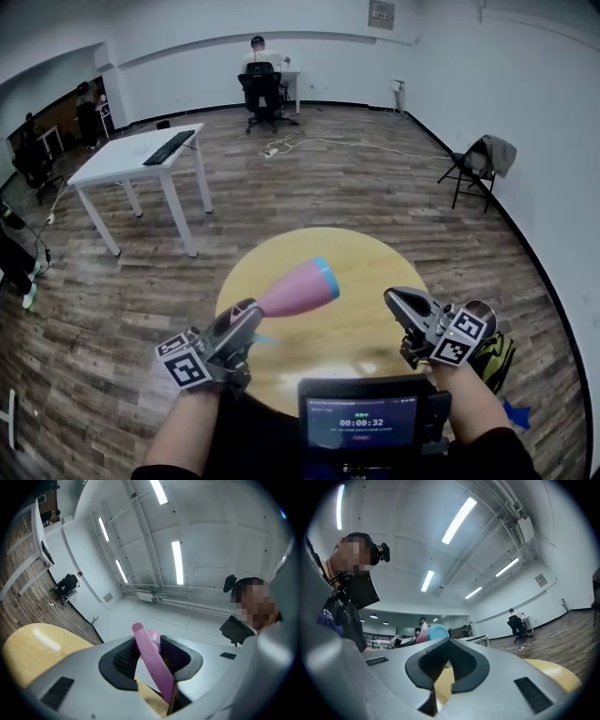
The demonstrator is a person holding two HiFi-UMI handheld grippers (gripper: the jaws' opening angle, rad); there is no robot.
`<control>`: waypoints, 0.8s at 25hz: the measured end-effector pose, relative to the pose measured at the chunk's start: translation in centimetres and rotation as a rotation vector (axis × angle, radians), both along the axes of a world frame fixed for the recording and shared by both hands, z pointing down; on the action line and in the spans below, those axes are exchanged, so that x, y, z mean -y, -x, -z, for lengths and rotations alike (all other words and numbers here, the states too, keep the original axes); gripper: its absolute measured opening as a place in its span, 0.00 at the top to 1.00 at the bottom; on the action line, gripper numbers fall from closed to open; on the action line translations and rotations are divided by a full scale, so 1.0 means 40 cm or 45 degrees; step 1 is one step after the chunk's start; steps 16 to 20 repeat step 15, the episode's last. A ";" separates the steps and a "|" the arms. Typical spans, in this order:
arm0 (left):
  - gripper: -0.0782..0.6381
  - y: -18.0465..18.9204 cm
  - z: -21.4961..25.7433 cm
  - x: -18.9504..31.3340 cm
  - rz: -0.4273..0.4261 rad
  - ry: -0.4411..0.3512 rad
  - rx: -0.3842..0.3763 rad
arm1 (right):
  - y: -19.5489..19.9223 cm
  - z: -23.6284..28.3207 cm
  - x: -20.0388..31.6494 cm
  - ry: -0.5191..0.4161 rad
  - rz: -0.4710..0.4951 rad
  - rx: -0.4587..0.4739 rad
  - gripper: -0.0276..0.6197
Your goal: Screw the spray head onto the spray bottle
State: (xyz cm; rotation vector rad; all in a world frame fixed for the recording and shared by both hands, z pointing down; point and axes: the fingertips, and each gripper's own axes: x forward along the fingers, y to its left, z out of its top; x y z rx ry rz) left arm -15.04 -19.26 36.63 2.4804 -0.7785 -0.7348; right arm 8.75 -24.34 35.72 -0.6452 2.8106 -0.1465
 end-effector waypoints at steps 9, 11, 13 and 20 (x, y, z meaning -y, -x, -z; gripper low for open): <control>0.66 -0.005 0.001 0.000 -0.007 -0.001 0.004 | -0.001 0.007 0.000 -0.008 0.001 -0.004 0.94; 0.66 -0.008 0.001 0.001 -0.009 0.000 0.003 | -0.001 0.006 -0.001 -0.011 0.003 -0.011 0.94; 0.66 -0.012 -0.001 0.001 -0.010 -0.001 0.002 | -0.003 0.003 -0.001 -0.011 0.006 -0.015 0.94; 0.66 -0.016 -0.004 0.001 -0.010 -0.002 0.001 | -0.006 0.000 0.000 -0.011 0.010 -0.016 0.94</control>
